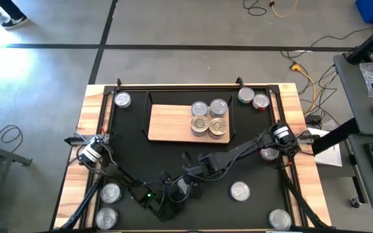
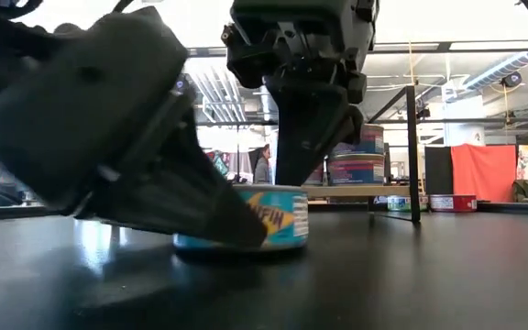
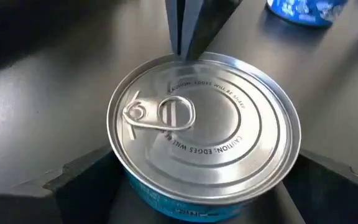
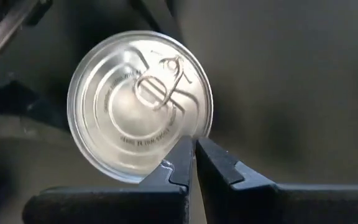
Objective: Stack canned seafood by type on shelf
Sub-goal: Put the middle left light blue tuna can on the shelf
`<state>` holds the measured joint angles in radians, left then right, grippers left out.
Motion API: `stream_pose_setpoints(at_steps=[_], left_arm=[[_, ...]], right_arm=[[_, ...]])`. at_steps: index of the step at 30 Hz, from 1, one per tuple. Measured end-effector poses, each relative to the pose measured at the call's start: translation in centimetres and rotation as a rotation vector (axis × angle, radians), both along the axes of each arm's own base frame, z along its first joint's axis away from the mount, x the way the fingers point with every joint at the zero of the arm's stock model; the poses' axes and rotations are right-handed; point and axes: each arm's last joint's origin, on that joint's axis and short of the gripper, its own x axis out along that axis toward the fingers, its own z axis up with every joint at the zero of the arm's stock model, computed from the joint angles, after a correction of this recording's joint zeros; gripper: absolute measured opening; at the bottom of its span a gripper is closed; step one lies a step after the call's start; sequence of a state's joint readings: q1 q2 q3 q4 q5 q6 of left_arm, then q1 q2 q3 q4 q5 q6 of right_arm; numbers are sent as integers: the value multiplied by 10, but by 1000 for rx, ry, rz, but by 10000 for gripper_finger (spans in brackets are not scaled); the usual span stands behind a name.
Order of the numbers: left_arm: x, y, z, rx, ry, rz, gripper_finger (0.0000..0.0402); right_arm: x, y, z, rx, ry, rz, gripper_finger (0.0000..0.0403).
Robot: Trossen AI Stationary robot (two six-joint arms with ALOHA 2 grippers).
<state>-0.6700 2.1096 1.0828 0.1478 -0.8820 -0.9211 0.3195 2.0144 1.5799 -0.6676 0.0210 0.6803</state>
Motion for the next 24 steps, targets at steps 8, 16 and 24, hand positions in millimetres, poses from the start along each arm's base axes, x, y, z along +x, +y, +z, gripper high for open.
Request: stream_pose_setpoints(at_steps=[8, 16, 24], left_arm=[[11, 9, 0, 18, -40, 29, 398], [15, 14, -10, 3, -24, 41, 386], [10, 14, 6, -53, 70, -39, 352]], right_arm=[[3, 1, 0, 15, -38, 1, 13], [2, 1, 1, -2, -29, 44, 13], [-18, -4, 38, -8, 61, 153, 13]])
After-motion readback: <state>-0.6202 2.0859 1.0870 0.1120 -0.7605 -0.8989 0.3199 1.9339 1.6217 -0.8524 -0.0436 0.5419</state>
